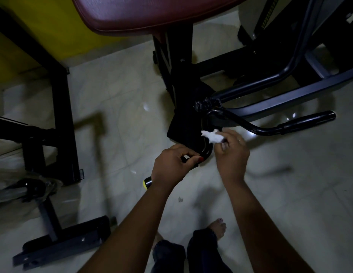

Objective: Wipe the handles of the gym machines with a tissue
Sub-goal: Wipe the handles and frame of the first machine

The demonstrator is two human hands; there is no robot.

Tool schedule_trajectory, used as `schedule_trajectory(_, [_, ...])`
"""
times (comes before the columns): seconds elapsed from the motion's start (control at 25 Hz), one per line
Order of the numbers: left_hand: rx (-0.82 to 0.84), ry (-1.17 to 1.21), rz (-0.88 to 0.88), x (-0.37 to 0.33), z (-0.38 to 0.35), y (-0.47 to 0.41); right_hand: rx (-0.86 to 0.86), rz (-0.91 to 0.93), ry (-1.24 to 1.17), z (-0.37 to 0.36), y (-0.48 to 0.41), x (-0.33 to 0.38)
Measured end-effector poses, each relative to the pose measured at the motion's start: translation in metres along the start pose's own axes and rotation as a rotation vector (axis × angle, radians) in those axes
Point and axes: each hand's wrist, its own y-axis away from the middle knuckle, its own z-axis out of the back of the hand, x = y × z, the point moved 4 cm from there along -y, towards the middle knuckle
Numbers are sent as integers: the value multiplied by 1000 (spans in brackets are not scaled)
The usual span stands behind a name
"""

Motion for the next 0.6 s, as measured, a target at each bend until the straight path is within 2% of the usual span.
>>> schedule_trajectory(0.12, [-11,-5,-9,0,0,1,132,25,-70,-5,19,11])
schedule_trajectory(0.28, [3,15,8,1,-1,0,131,-26,-70,8,33,20])
schedule_trajectory(0.48, [14,-13,26,1,-1,0,309,-309,9,-12,-9,9])
schedule_trajectory(0.6, [17,-15,28,1,-1,0,266,-538,-69,-23,-21,6])
